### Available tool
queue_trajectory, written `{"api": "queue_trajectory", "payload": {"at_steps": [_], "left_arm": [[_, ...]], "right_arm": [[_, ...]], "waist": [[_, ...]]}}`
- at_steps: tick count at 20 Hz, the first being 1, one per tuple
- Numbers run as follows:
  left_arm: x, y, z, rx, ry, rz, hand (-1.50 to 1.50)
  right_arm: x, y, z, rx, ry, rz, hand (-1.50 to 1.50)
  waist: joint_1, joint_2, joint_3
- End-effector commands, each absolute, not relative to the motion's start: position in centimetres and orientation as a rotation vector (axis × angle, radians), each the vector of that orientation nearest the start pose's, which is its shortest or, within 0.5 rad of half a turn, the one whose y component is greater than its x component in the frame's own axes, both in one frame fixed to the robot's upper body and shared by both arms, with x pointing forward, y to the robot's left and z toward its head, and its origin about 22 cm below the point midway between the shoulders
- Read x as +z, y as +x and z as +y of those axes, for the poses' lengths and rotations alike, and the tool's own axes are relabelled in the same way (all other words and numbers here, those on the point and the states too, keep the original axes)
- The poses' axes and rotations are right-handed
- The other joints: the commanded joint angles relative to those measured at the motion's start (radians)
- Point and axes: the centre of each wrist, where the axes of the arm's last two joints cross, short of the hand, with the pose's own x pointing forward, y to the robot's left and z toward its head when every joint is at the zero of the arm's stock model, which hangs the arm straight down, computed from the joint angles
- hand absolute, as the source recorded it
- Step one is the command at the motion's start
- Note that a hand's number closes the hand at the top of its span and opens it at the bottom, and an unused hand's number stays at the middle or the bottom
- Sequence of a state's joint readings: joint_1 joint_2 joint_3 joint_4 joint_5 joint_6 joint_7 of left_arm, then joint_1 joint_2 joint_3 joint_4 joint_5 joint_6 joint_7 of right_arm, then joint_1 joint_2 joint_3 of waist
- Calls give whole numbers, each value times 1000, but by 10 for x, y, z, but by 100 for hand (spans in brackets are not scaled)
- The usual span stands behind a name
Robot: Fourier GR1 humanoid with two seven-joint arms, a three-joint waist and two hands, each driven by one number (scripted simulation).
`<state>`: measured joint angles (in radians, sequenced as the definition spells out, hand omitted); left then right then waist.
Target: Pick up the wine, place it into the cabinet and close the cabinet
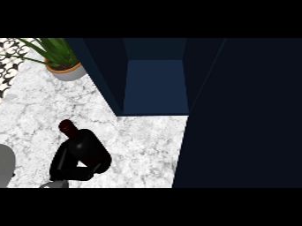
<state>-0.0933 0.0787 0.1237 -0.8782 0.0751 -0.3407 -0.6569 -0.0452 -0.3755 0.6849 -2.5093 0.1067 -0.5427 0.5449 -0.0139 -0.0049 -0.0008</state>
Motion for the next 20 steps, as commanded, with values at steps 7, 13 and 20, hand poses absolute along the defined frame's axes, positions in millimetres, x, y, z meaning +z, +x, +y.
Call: {"api": "queue_trajectory", "payload": {"at_steps": [7,13,20], "left_arm": [[-131,210,290,43,-183,-1706,150],[-142,206,286,17,-206,-1747,150],[-110,214,236,16,-345,-1746,150]], "right_arm": [[199,80,-168,156,224,-1928,-150],[212,86,-172,160,254,-1946,-150],[206,77,-183,157,238,-1942,-150]], "waist": [[4,0,0],[5,2,-1],[5,-1,2]]}}
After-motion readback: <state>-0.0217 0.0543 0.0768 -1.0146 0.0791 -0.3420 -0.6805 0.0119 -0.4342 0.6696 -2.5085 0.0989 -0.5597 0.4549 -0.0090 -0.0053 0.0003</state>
